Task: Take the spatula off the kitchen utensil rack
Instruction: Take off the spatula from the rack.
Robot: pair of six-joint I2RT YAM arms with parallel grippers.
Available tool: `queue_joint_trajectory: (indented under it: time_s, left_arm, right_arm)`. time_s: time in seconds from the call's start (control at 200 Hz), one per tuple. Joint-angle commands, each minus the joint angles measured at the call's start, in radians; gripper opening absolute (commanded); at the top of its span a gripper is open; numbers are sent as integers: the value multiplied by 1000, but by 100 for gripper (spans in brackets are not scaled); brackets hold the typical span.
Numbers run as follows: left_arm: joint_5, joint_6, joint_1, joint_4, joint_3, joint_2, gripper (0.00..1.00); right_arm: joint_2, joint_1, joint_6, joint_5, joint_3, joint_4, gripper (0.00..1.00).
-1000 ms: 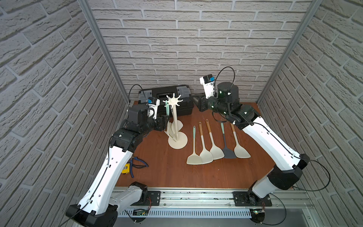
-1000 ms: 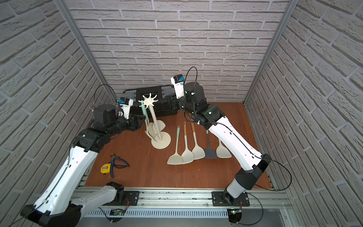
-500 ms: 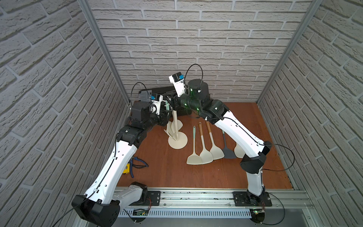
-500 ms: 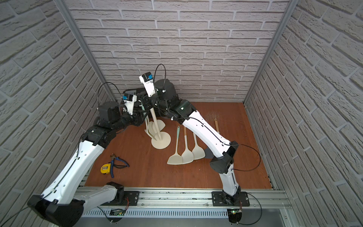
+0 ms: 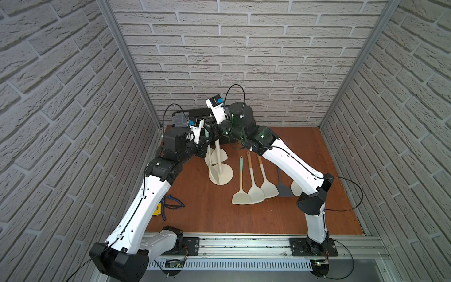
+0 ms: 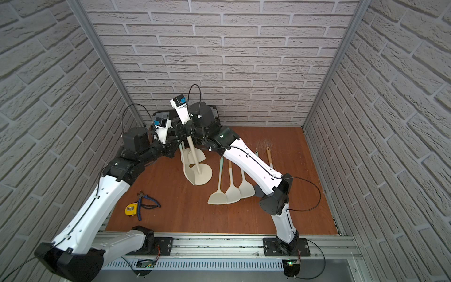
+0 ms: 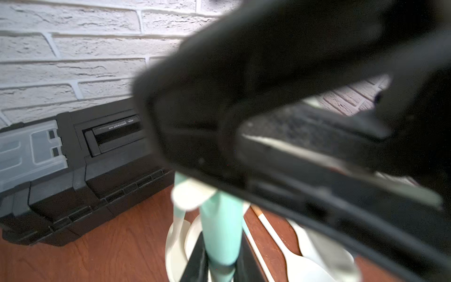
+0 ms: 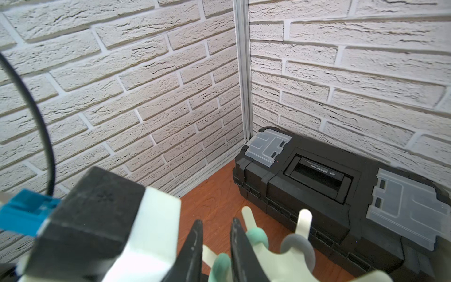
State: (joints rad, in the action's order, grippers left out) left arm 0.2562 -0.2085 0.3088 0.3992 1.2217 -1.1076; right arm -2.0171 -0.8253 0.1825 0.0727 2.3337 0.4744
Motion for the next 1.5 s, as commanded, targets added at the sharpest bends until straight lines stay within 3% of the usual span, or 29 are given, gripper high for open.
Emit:
queue_joint_trajectory:
  time_s: [0.0,0.31,0.615,0.745,1.15,1.27,1.49]
  left_arm:
    - [3,13,-5,-7,-21,25,0]
    - [-48,24,-7,26,-42,94,0]
    - [-145,18,-6,-25,-123,165,0]
    - [-177,30,-6,-44,-144,166,0]
    - [-210,-43,1,-253,-199,145,0]
    - [-177,-32,3,-302,-244,170,0]
    - [-249,-6,3,-355,-284,209,0]
  right_arm:
    - [12,-6,1,-12,-56,32,22]
    - [25,-6,9,8,-107,35,22]
    - [82,-6,65,2,-226,-22,42]
    - [90,-3,87,2,-249,-20,46]
    - [73,3,147,-18,-270,35,46]
    - [101,2,167,-40,-368,20,45]
    - [120,5,160,-57,-428,19,41]
